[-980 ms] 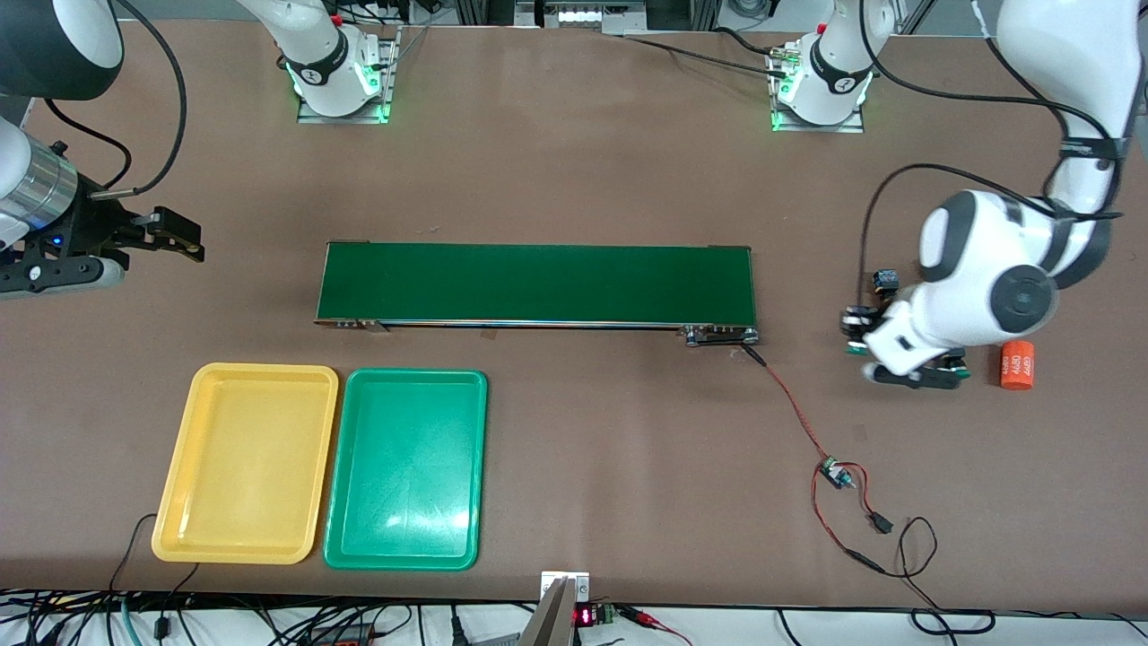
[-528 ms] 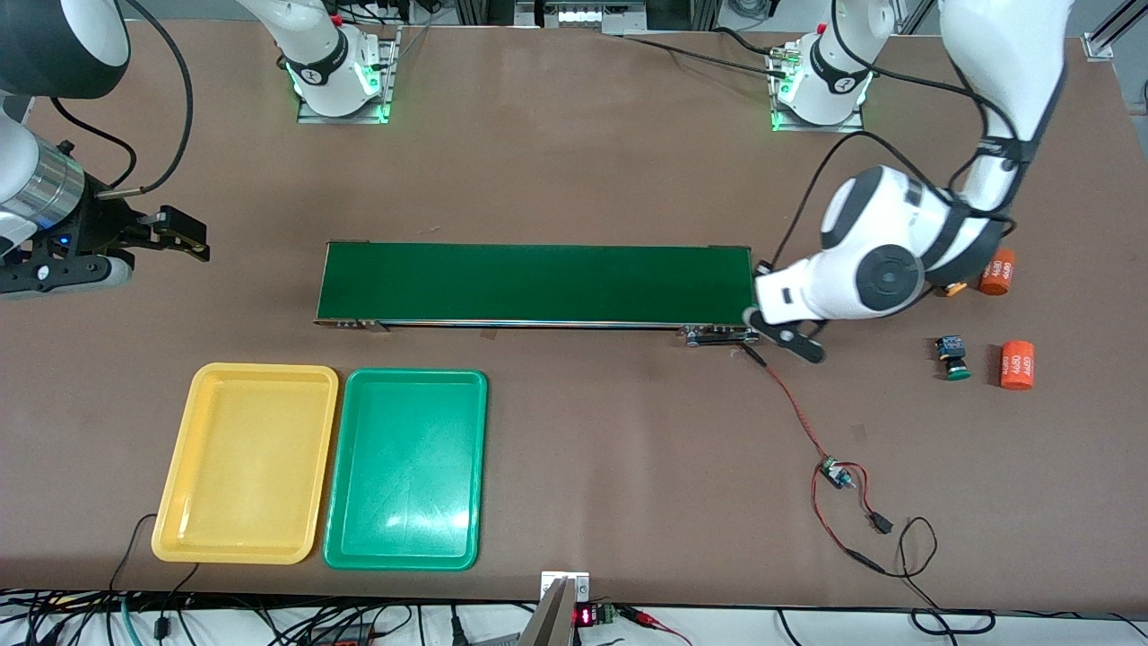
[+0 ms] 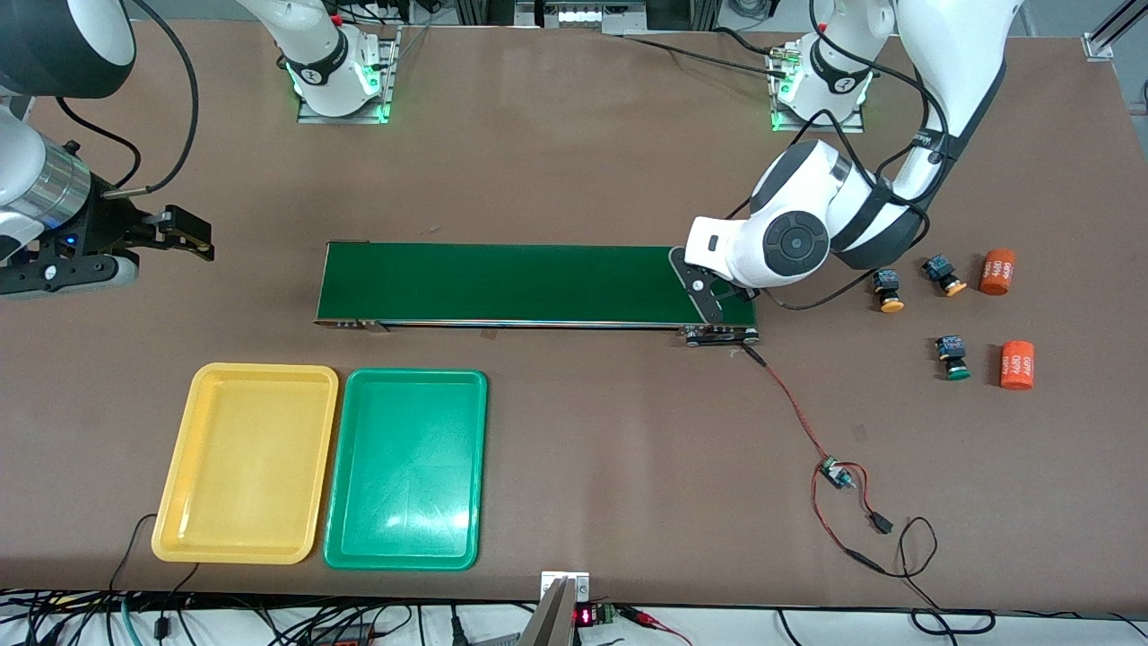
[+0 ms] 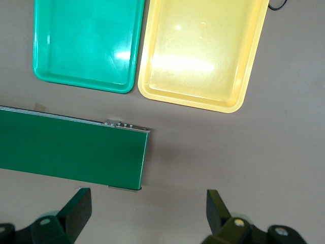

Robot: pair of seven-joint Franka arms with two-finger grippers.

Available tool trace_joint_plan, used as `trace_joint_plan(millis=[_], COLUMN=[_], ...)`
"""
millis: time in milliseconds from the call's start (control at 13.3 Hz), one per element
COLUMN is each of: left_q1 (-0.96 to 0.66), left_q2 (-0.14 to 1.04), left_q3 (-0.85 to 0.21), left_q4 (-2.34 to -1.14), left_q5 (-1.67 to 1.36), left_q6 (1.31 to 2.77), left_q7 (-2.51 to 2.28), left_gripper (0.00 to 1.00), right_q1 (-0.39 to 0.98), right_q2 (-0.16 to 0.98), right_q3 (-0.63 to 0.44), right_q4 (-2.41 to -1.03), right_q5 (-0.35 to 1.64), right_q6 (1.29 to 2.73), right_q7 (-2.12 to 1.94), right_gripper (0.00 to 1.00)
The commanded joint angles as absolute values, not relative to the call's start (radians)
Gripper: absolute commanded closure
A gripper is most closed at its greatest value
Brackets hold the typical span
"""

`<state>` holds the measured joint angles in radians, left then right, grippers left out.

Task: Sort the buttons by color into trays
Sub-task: 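Carry the green button to the conveyor end and lower it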

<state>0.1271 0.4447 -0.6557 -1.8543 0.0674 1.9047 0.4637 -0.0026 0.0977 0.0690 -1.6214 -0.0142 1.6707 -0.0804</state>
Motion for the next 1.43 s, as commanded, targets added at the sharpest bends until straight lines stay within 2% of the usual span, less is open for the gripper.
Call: trace_joint_plan(millis=[0,453,905,1207,1358], left_q1=[0.144,0.097,0.078,0.078,0.077], left_q2=[0.402,0.46,0.531,0.534,0.532], left_q3=[-0.657,-0.652,-0.649,-0.65,-0.652], left_q4=[-1.87,-1.875,-1.881,-1.876,-1.876], left_q5=[0.086,0.103,0.191,0.204,0.204], left_q6=[1.898,1.907,1.977,1.994,1.994], left_q7=[0.351,-0.199,-0.275,-0.445,-0.494], left_gripper=[0.88,0.88,0.88,0.88,0.84], right_q1=[-0.002,0.003,0.006,0.009,0.008], right_q2=[0.091,0.081,0.083,0.083,0.083], right_q3=[0.072,0.077,0.077,0.077,0.077], right_q4=[-1.629,-1.646,-1.644,-1.644,-1.644], right_q5=[-0.011,-0.011,-0.011,-0.011,-0.011], right_q6=[1.666,1.664,1.666,1.664,1.664], right_q7=[-0.067,-0.069,-0.069,-0.069,-0.069], right_gripper=[0.0,0.0,0.0,0.0,0.0])
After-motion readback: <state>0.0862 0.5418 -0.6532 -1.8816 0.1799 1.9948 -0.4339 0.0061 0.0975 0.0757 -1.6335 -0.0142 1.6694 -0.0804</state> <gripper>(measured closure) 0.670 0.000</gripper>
